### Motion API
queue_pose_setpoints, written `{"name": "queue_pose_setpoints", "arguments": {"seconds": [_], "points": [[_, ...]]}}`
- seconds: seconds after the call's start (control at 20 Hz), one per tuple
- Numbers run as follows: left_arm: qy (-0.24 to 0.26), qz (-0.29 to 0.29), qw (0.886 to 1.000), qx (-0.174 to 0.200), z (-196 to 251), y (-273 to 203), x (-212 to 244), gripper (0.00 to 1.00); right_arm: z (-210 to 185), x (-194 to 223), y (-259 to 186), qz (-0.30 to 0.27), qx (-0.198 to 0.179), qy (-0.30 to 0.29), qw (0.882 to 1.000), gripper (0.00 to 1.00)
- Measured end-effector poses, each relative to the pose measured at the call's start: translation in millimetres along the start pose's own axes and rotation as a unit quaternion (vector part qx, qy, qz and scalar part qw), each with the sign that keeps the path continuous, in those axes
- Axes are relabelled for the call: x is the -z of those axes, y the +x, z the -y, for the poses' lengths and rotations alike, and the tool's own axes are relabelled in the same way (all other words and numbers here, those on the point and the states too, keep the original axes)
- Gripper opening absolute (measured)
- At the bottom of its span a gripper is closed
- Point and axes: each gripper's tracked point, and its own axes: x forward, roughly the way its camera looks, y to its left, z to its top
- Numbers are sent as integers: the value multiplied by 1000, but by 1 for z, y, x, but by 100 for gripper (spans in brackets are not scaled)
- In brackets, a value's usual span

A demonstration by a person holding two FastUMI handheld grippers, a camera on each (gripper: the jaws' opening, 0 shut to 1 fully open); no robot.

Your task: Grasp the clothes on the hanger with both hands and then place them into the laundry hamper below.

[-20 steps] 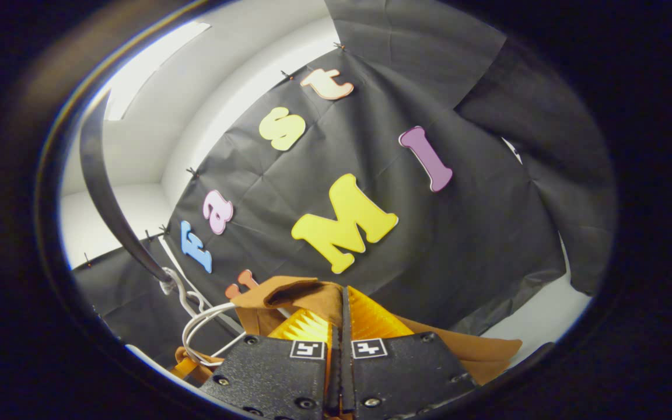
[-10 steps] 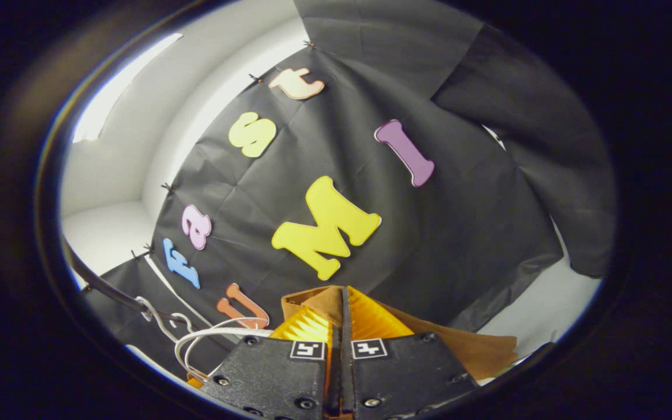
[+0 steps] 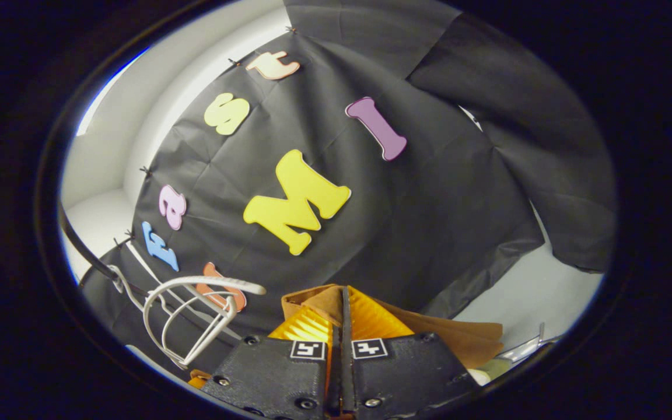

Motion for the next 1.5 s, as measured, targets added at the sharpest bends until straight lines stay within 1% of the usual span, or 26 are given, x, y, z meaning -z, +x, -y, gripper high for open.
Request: {"name": "queue_pose_setpoints", "arguments": {"seconds": [0.05,0.15,0.2,0.25,0.45,0.5,0.55,0.6,0.8,1.0,1.05,1.1,1.15,1.25,1.3,1.35,1.4,1.45,1.5], "points": [[3,-2,1000,2,2,-3,3,2,2,5,-2,-6,2,-3,1000,3],[10,-5,1000,7,6,-10,8,2,3,20,-10,-21,2,-11,1000,4],[13,-7,1000,11,10,-14,10,7,1,28,-14,-30,0,-16,999,4],[17,-9,1000,12,12,-18,12,2,0,35,-18,-38,-3,-23,999,4],[25,-22,999,21,19,-30,19,2,-7,58,-32,-65,-13,-41,997,4],[28,-23,999,26,24,-35,20,7,-9,62,-36,-72,-17,-43,996,4],[33,-23,999,30,27,-39,20,2,-13,67,-39,-80,-21,-46,995,4],[37,-23,999,33,29,-41,18,2,-17,70,-44,-85,-27,-51,995,4],[53,-18,996,63,53,-55,15,2,-36,83,-59,-103,-50,-69,991,4],[73,-19,993,92,78,-66,15,2,-58,99,-72,-124,-78,-96,985,4],[74,-20,992,98,83,-69,16,7,-64,103,-76,-130,-86,-101,983,4],[74,-22,991,105,89,-71,16,3,-71,106,-79,-133,-94,-105,981,4],[73,-23,991,111,94,-74,16,7,-79,109,-82,-138,-103,-109,979,4],[74,-26,989,125,105,-77,17,7,-89,118,-88,-147,-114,-117,976,4],[75,-27,988,132,111,-79,17,2,-93,123,-91,-153,-116,-120,974,4],[76,-28,987,141,118,-81,17,2,-100,128,-93,-161,-124,-123,971,4],[77,-29,986,148,125,-82,18,7,-104,133,-97,-168,-129,-126,969,4],[78,-32,984,155,130,-85,20,2,-109,138,-99,-173,-135,-129,967,4],[79,-33,984,159,134,-85,20,2,-114,141,-101,-176,-139,-131,966,4]]}}
